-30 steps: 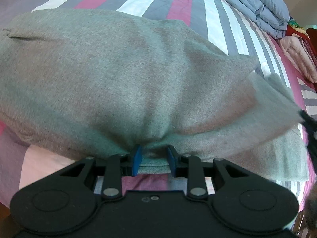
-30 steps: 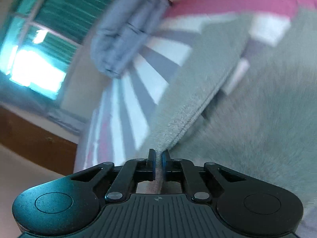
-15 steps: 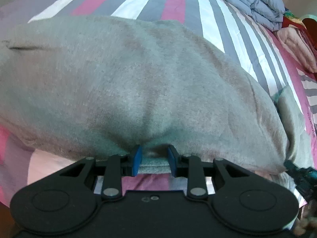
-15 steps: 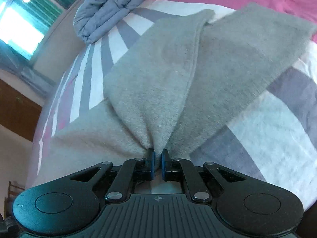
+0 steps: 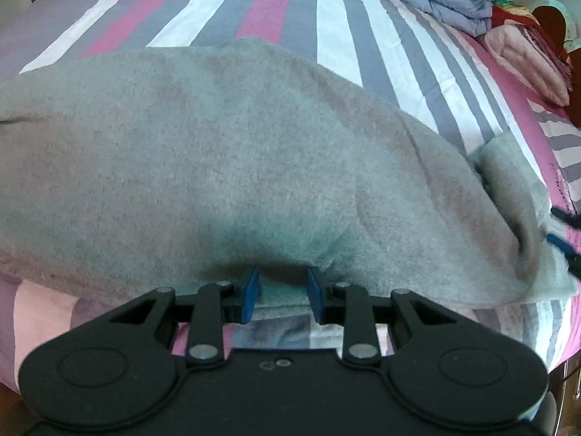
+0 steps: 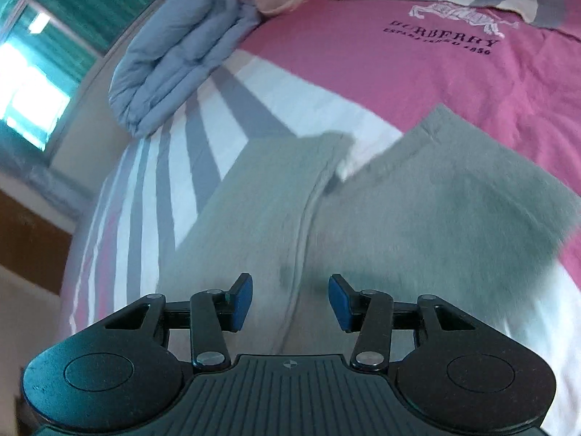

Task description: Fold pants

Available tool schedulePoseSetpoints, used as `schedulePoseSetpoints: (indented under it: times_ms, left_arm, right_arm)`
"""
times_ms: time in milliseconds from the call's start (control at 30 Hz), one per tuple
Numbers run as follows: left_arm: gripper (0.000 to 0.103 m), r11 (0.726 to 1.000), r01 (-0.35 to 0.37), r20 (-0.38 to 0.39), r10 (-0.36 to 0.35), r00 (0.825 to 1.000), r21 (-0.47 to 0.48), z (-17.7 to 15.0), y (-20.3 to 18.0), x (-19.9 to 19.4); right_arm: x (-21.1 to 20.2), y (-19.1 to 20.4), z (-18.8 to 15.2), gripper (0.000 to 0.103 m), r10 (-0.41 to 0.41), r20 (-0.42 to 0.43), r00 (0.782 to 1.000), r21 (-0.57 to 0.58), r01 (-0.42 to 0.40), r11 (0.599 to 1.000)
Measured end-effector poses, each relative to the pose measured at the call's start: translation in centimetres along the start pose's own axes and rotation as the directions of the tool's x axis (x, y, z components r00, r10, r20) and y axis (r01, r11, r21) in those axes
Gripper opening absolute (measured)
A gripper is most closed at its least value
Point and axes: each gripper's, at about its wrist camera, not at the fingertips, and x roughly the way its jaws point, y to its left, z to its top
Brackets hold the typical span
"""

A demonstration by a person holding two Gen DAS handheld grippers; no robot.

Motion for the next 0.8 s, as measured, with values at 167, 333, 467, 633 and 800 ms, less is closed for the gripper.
schedulePoseSetpoints:
  times_ms: [167, 333, 467, 633, 800]
  left_arm:
    - [0.020, 1.000, 0.009, -0.012, -0.009, 1.000, -0.019, 0.3, 0.3, 0.2]
    - [0.020, 1.000, -0.003, -0.010, 0.003, 1.000, -0.007, 0.2, 0.3, 0.5]
    - [0.021, 1.000, -0.006, -0.010, 0.006, 1.000, -0.002, 0.3, 0.3, 0.7]
    - [0.021, 1.000, 0.002, -0.009, -0.002, 1.000, 0.000, 0.4, 0.5, 0.7]
    - [0.021, 1.000, 0.017, -0.004, -0.017, 1.000, -0.002, 0.3, 0.7, 0.6]
  right_arm:
    - [1.3, 0.1, 3.9, 0.048, -0.037, 0.080, 0.996, 0.011, 0.037, 0.999]
    - [3.3, -0.5, 5.8, 0.047, -0.078, 0.049, 0.996, 0.011, 0.078, 0.997]
    - [4.1, -0.2, 5.8, 0.007, -0.054, 0.042, 0.998, -0.007, 0.054, 0.998]
    - [1.0, 1.9, 5.6, 0.005, -0.016, 0.165, 0.986, -0.104, 0.033, 0.994]
    - [-6.9, 4.3, 4.0, 0.005, 0.028, 0.342, 0.939, -0.254, 0.064, 0.965]
